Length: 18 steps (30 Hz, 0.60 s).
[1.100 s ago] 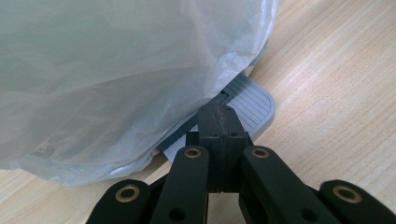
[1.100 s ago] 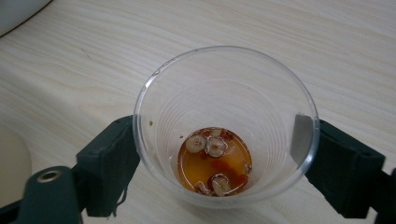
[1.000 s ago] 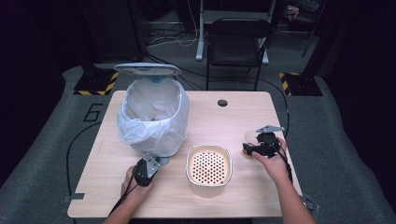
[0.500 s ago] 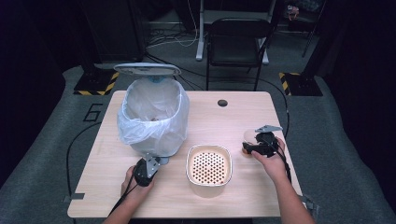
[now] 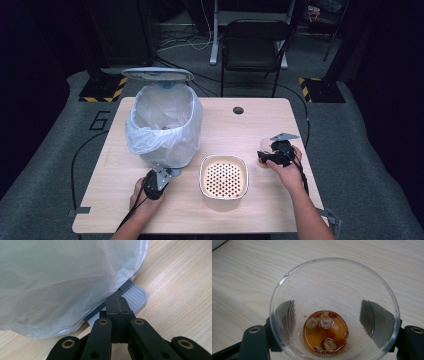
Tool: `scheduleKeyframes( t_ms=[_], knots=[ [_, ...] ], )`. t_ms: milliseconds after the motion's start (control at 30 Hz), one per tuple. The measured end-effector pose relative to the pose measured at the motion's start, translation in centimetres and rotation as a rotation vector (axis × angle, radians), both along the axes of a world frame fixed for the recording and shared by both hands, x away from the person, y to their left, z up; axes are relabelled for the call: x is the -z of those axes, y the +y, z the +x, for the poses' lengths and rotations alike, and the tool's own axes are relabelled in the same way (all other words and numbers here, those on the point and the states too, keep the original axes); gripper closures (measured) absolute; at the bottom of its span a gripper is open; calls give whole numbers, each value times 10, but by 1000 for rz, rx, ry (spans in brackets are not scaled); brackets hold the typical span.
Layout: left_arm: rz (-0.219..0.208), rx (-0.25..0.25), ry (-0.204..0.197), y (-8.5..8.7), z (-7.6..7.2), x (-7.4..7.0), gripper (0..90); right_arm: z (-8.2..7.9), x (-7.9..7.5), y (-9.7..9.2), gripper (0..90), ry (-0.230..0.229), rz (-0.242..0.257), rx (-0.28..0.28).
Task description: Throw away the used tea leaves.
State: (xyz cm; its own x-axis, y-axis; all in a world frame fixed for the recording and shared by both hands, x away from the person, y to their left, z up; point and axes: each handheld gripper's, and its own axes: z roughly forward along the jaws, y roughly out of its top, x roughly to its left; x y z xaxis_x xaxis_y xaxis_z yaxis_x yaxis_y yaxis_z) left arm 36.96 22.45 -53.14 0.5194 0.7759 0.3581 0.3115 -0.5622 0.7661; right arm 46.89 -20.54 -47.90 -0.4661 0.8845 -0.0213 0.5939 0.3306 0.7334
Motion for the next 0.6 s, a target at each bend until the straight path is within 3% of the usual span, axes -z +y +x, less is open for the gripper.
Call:
scheduleKeyframes(
  t_ms=[233, 433, 467, 500, 600],
  knots=[
    [0, 0, -1, 0, 0, 0, 900, 0, -2, 3, 343, 6, -3, -16],
    [0, 0, -1, 0, 0, 0, 900, 0, -7, 2, 353, -7, -8, -37],
    [1, 0, -1, 0, 0, 0, 900, 0, -8, 5, 355, -2, 12, -11],
    [-5, -2, -4, 0, 0, 0, 900, 1, -10, 3, 356, -9, -10, -40],
    [-4, -1, -3, 0, 0, 0, 900, 1, -15, 4, 359, -7, 9, -40]
  ],
)
